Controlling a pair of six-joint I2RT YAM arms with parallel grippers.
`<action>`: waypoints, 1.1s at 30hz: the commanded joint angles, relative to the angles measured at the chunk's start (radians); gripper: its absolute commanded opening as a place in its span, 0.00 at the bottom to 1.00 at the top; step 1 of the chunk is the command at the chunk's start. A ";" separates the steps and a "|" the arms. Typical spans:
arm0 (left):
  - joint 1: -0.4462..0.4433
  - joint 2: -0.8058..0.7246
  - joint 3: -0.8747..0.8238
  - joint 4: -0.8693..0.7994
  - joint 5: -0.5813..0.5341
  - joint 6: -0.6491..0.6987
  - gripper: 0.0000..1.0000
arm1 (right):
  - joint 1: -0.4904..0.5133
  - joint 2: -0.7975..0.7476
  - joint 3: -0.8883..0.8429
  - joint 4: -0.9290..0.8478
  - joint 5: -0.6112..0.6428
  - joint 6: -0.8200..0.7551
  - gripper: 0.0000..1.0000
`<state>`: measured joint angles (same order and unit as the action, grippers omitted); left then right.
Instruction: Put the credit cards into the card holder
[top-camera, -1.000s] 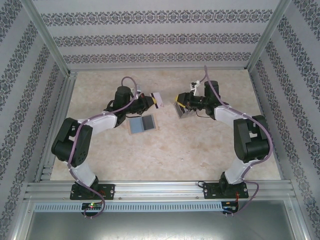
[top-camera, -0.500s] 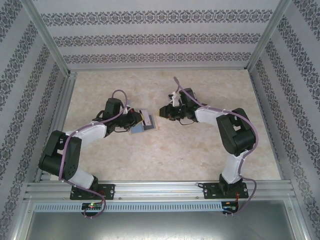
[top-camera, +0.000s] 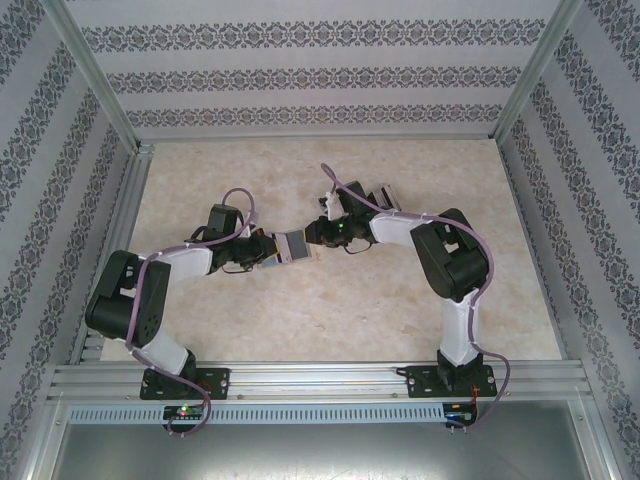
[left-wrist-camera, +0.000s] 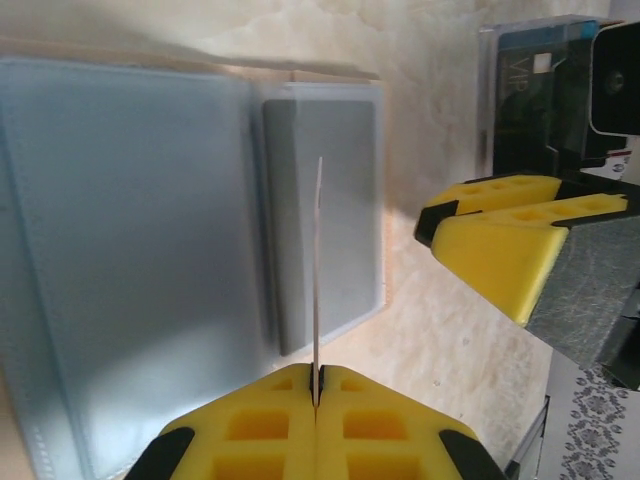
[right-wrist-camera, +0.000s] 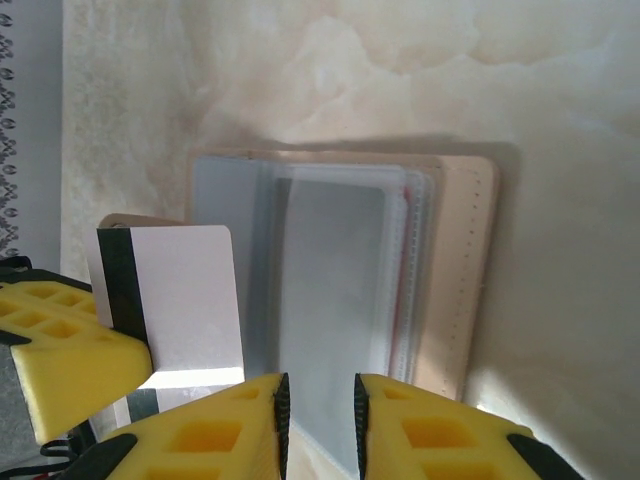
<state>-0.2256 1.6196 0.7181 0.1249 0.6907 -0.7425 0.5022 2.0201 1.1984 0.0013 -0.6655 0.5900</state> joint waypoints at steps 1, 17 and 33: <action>0.017 0.031 0.010 0.016 0.034 0.046 0.00 | 0.013 0.022 0.033 -0.027 0.014 -0.031 0.27; 0.032 0.113 0.061 0.024 0.068 0.054 0.00 | 0.019 0.069 0.079 -0.091 0.012 -0.062 0.28; 0.063 0.188 0.076 0.045 0.086 0.075 0.00 | 0.019 0.078 0.090 -0.113 0.009 -0.074 0.28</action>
<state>-0.1757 1.7779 0.7795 0.1631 0.8001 -0.7025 0.5133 2.0769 1.2678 -0.0795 -0.6617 0.5423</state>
